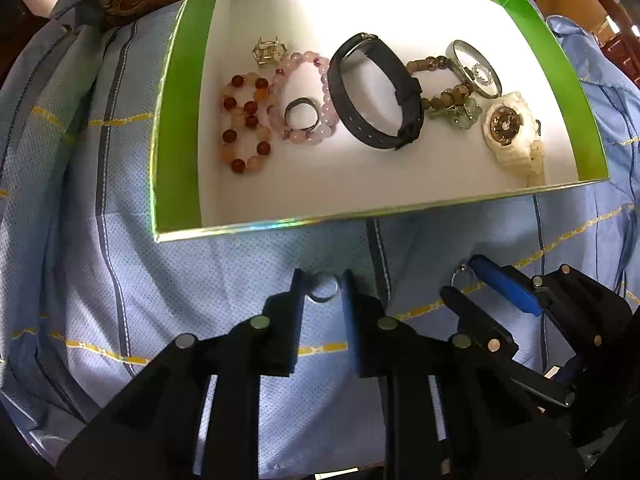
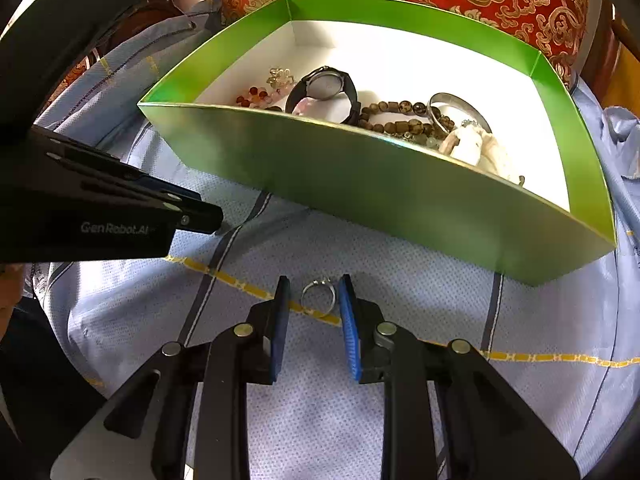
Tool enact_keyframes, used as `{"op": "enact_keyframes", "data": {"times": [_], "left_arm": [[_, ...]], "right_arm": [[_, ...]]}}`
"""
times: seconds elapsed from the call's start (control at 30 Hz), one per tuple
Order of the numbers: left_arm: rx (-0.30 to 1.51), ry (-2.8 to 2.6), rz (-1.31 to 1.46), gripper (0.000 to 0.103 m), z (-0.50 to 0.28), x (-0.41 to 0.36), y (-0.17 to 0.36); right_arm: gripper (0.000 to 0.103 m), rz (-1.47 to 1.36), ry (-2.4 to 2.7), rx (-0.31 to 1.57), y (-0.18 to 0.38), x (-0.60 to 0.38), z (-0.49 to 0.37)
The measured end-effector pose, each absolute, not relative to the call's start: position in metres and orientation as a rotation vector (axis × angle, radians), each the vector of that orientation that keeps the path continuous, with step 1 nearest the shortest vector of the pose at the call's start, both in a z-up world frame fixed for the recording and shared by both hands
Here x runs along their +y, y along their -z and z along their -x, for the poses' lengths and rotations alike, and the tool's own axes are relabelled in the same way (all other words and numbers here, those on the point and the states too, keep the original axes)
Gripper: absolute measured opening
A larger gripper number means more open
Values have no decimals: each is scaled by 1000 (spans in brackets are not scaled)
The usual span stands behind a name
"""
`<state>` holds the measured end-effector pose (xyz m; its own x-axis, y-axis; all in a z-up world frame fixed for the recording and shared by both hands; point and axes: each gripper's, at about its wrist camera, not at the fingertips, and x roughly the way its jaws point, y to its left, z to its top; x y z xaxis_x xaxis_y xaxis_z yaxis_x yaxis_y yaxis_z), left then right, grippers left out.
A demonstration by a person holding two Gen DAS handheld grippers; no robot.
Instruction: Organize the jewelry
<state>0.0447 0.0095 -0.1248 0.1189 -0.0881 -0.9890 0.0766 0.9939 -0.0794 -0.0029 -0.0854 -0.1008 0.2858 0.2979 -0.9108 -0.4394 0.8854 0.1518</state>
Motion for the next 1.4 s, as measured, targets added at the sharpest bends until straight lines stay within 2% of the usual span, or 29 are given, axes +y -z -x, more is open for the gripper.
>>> {"op": "enact_keyframes", "data": {"times": [0.17, 0.23, 0.27, 0.53, 0.63, 0.7, 0.93, 1.03, 1.4], "left_arm": [[1445, 122, 1, 19, -47, 25, 126], [1446, 121, -2, 20, -49, 16, 123], [1446, 121, -7, 20, -47, 13, 122], [1445, 121, -11, 20, -47, 8, 124], [1439, 123, -23, 19, -46, 8, 124], [1437, 122, -30, 19, -45, 6, 123], [1437, 119, -32, 19, -44, 5, 122], [1437, 119, -33, 19, -44, 5, 122], [1438, 125, -43, 19, -44, 3, 122]], "right_arm": [[26, 159, -508, 1176, 101, -84, 5], [33, 158, -524, 1176, 99, -85, 9], [33, 156, -526, 1175, 99, -85, 10], [32, 181, -508, 1161, 100, -84, 12], [20, 208, -491, 1150, 99, -83, 14], [20, 202, -494, 1154, 99, -84, 14], [20, 192, -486, 1154, 100, -86, 14], [26, 170, -489, 1168, 99, -88, 14], [26, 207, -478, 1147, 99, -85, 16]]}}
